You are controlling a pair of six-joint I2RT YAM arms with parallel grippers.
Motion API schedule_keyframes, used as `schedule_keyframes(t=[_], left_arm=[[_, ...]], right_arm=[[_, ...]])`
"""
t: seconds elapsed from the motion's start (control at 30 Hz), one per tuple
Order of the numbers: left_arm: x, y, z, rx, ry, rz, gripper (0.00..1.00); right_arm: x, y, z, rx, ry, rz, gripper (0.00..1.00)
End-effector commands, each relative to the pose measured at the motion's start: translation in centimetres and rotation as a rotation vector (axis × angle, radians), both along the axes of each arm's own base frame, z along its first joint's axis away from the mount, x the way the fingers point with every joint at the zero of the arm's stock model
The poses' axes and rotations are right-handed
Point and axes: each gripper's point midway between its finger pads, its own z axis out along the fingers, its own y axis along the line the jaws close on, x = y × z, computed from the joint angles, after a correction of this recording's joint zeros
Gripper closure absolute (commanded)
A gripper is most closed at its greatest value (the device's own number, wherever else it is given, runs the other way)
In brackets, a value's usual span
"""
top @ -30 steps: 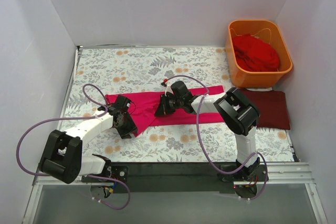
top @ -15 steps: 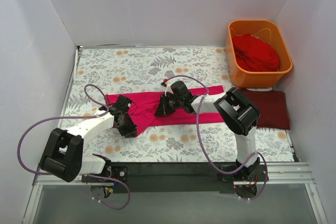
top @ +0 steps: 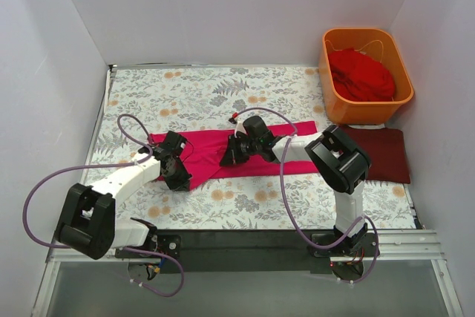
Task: Fold and stack the t-shirts
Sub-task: Fold the tshirt
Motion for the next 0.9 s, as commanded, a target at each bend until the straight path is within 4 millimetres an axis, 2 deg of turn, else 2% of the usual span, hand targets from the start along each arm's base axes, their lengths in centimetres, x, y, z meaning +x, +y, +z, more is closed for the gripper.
schedule_keyframes(t=[0.0,0.37,0.53,0.67,0.7,0.73,0.87], left_arm=[[1.1,0.6,2.5,0.033,-0.067,-0.001,1.0],[1.6,0.7,4.0,0.042,-0.089,-0.001,1.0],[3.4,1.7,5.2,0.095,-0.132,0.011,1.0],[4.8,2.2,4.9,0.125,-0.151,0.019,1.0],[5.0,2.5,4.8,0.132,-0.148,0.023,1.0],[5.5,2.6,5.1,0.134,-0.158,0.025,1.0],[7.3,3.6,5.4,0.161,-0.172,0.042,1.0]], right_arm=[[-0.1,0.4,2.8,0.047,-0.055,0.024,0.99],[-0.4,0.7,3.3,0.024,-0.043,0.038,0.99],[0.4,1.4,4.0,0.017,-0.054,0.049,0.99],[1.4,2.4,4.5,0.013,-0.059,0.054,0.99],[2.0,2.9,5.2,0.022,-0.07,0.055,0.99],[2.0,2.9,4.6,0.0,-0.051,0.056,0.99],[2.9,3.7,4.6,-0.017,-0.039,0.055,0.98]])
